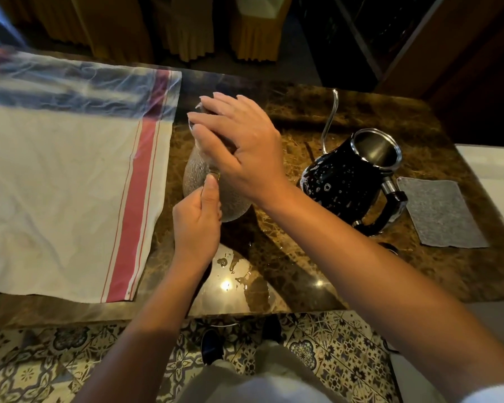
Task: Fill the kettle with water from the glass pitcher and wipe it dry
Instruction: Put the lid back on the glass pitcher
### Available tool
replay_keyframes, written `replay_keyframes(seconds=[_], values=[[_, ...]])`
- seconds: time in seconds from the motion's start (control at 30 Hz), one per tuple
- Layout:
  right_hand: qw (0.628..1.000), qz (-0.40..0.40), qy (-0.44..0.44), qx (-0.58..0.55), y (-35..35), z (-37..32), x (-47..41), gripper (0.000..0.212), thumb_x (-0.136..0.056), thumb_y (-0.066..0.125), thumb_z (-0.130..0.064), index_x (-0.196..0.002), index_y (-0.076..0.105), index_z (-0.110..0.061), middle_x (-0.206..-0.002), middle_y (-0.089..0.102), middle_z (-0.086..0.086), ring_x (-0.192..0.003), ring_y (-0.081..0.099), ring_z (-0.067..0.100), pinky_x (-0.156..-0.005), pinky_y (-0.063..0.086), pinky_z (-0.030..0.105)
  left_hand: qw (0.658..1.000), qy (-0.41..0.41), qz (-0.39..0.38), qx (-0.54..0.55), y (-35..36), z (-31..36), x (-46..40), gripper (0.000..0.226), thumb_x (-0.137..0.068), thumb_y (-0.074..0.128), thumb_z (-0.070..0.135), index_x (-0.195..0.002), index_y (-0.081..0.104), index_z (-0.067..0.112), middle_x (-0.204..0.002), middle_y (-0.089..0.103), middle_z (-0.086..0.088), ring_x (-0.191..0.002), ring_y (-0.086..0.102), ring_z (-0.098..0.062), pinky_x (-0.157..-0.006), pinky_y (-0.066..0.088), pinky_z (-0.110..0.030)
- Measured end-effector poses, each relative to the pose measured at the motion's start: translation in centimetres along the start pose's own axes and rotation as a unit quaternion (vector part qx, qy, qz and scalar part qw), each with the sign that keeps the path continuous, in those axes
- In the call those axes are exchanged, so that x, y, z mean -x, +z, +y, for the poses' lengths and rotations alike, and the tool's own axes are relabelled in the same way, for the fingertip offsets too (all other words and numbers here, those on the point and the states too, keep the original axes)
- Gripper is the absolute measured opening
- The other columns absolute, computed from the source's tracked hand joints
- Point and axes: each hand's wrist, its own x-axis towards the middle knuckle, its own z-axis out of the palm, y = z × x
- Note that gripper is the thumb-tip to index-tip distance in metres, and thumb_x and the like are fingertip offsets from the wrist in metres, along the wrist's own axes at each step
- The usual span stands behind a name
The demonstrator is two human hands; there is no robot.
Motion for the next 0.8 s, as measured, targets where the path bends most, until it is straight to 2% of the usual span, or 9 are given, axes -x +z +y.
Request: replay_keyframes(seconds=[0.2, 0.27, 0.33, 0.4, 0.43, 0.53, 0.6, 0.7, 0.8], values=[[0.997, -0.062, 0.023, -0.028, -4.0, 0.5, 2.9, 0.031, -0.102, 0.058, -0.014, -0.129, 0.071, -0.008, -0.141, 0.066, 0.011, -0.142, 0.053, 0.025, -0.122, 0.037, 0.041, 1.000, 0.010, 0.006, -0.015, 0.1, 0.0, 0.5, 0.050, -0.102, 0.039, 0.058, -0.063, 0.051, 0.028, -0.057, 0.046, 0.005, -0.053, 0.044, -0.016, -0.052, 0.036, -0.035], [0.992, -0.122, 0.027, -0.018, -5.8, 0.5, 2.8, 0.035, -0.101, 0.059, -0.019, -0.134, 0.068, -0.013, -0.147, 0.061, 0.007, -0.147, 0.046, 0.022, -0.123, 0.035, 0.038, 0.999, 0.012, 0.009, -0.037, 0.1, 0.3, 0.6, 0.051, -0.104, 0.039, 0.055, -0.067, 0.053, 0.023, -0.061, 0.049, -0.001, -0.055, 0.048, -0.018, -0.053, 0.040, -0.038], [0.988, -0.151, 0.036, -0.024, -7.8, 0.7, 2.9, 0.035, -0.101, 0.060, -0.024, -0.134, 0.069, -0.017, -0.149, 0.059, 0.004, -0.147, 0.045, 0.019, -0.122, 0.035, 0.037, 0.998, 0.011, 0.016, -0.063, 0.2, 0.9, 0.7, 0.043, -0.109, 0.040, 0.045, -0.073, 0.055, 0.024, -0.068, 0.055, -0.001, -0.060, 0.054, -0.010, -0.057, 0.048, -0.033], [0.990, -0.128, 0.044, -0.044, -10.3, 1.1, 3.8, 0.031, -0.101, 0.062, -0.021, -0.130, 0.071, -0.017, -0.146, 0.061, 0.004, -0.142, 0.050, 0.017, -0.118, 0.039, 0.035, 0.994, 0.006, 0.023, -0.106, 0.3, 1.7, 0.7, 0.034, -0.111, 0.038, 0.037, -0.082, 0.055, 0.030, -0.078, 0.057, 0.005, -0.066, 0.056, 0.002, -0.060, 0.048, -0.016], [0.992, -0.110, 0.046, -0.051, -11.8, 1.5, 4.4, 0.028, -0.101, 0.063, -0.019, -0.127, 0.072, -0.016, -0.143, 0.063, 0.004, -0.138, 0.053, 0.016, -0.116, 0.041, 0.035, 0.991, 0.003, 0.022, -0.133, 0.4, 2.3, 0.8, 0.031, -0.111, 0.037, 0.037, -0.085, 0.053, 0.032, -0.081, 0.056, 0.005, -0.070, 0.057, 0.001, -0.063, 0.048, -0.017], [0.994, -0.059, 0.067, -0.069, -16.3, 3.9, 6.8, 0.021, -0.100, 0.063, -0.009, -0.116, 0.076, -0.012, -0.130, 0.070, 0.003, -0.124, 0.062, 0.014, -0.104, 0.050, 0.035, 0.976, -0.007, 0.060, -0.209, 0.9, 2.7, 0.9, 0.027, -0.110, 0.039, 0.041, -0.097, 0.053, 0.023, -0.090, 0.058, -0.002, -0.084, 0.059, -0.019, -0.076, 0.054, -0.045], [0.992, -0.015, 0.098, -0.082, -19.1, 6.0, 9.0, 0.019, -0.100, 0.062, -0.002, -0.110, 0.076, -0.008, -0.120, 0.073, 0.004, -0.117, 0.066, 0.014, -0.097, 0.053, 0.032, 0.956, 0.023, 0.145, -0.255, 1.5, 2.7, 1.1, 0.025, -0.105, 0.047, 0.039, -0.111, 0.053, 0.015, -0.104, 0.057, -0.005, -0.096, 0.058, -0.027, -0.085, 0.053, -0.052], [0.978, 0.021, 0.183, -0.093, -22.4, 9.4, 13.3, 0.020, -0.101, 0.060, -0.001, -0.110, 0.074, -0.011, -0.110, 0.073, 0.000, -0.104, 0.068, 0.012, -0.087, 0.055, 0.031, 0.901, 0.152, 0.260, -0.311, 3.1, 3.1, 2.3, 0.027, -0.097, 0.057, 0.018, -0.116, 0.055, -0.001, -0.112, 0.051, -0.009, -0.105, 0.050, -0.030, -0.091, 0.044, -0.039], [0.954, 0.017, 0.282, -0.095, -24.5, 13.0, 17.8, 0.018, -0.100, 0.062, -0.017, -0.111, 0.073, -0.026, -0.104, 0.072, -0.007, -0.093, 0.066, 0.010, -0.080, 0.056, 0.036, 0.881, 0.221, 0.244, -0.341, 6.3, 3.4, 4.2, 0.023, -0.094, 0.060, 0.009, -0.112, 0.058, -0.005, -0.115, 0.057, -0.022, -0.111, 0.050, -0.034, -0.097, 0.034, -0.027]])
